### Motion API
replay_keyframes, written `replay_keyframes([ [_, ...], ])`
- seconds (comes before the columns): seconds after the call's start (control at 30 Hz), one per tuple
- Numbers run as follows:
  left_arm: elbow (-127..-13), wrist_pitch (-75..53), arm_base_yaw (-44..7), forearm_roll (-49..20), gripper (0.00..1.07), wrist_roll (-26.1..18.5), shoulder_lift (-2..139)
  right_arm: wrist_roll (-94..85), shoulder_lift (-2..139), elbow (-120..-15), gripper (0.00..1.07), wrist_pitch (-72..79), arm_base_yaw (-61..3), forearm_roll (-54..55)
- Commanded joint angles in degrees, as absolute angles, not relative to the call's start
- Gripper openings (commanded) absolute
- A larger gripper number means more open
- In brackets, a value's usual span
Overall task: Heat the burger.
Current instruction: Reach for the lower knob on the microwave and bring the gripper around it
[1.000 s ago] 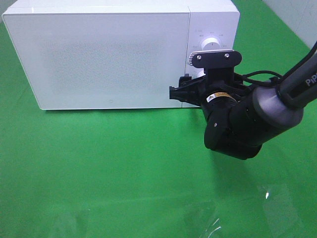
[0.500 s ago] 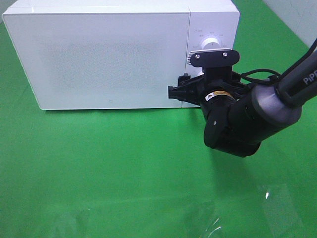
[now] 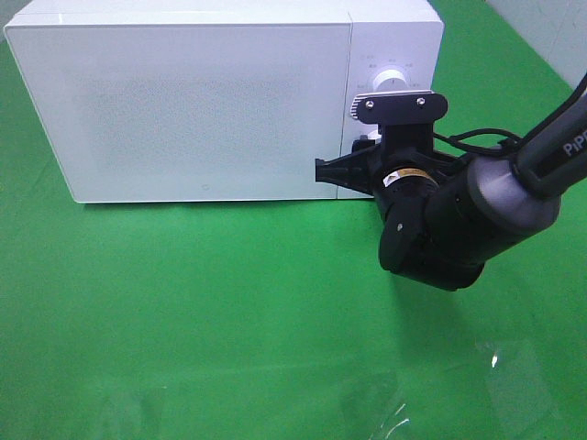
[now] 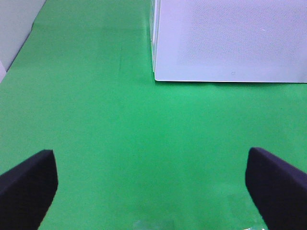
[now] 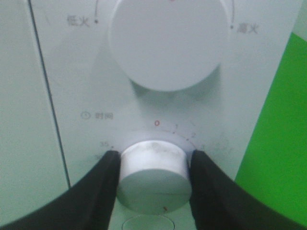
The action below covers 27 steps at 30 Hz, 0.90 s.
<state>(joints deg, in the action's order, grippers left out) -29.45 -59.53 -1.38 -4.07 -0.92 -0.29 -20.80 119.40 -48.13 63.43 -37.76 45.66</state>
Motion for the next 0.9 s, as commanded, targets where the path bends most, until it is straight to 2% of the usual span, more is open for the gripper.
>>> replay_keyframes([
  [0.03,-29.22,-59.19,-1.2,-4.53,1.0,-0.86,-1.66,-20.4,119.46,-48.82,0.0,63.94,-37.24,43.54],
  [0.33,-29.22,-59.19,-1.2,-4.53,1.0,-0.86,-1.66,-20.0,119.46,-48.82,0.0,64.57,-37.24,42.57],
  [0.47,-29.22,-59.19,-1.2,-4.53,1.0,-0.86,-1.66,-14.21,119.46,-48.82,0.0,64.92,-37.24,39.99],
  [0.8,-29.22,-59.19,-1.2,-4.53,1.0,-0.86,-1.66,16.33,119.46,-48.82,0.0,66.29,-37.24,36.44],
  [0.9,-29.22,-59.19,-1.2,-4.53,1.0,-0.86,-1.66,31.17,119.46,-48.82,0.0,68.24,-37.24,33.75],
])
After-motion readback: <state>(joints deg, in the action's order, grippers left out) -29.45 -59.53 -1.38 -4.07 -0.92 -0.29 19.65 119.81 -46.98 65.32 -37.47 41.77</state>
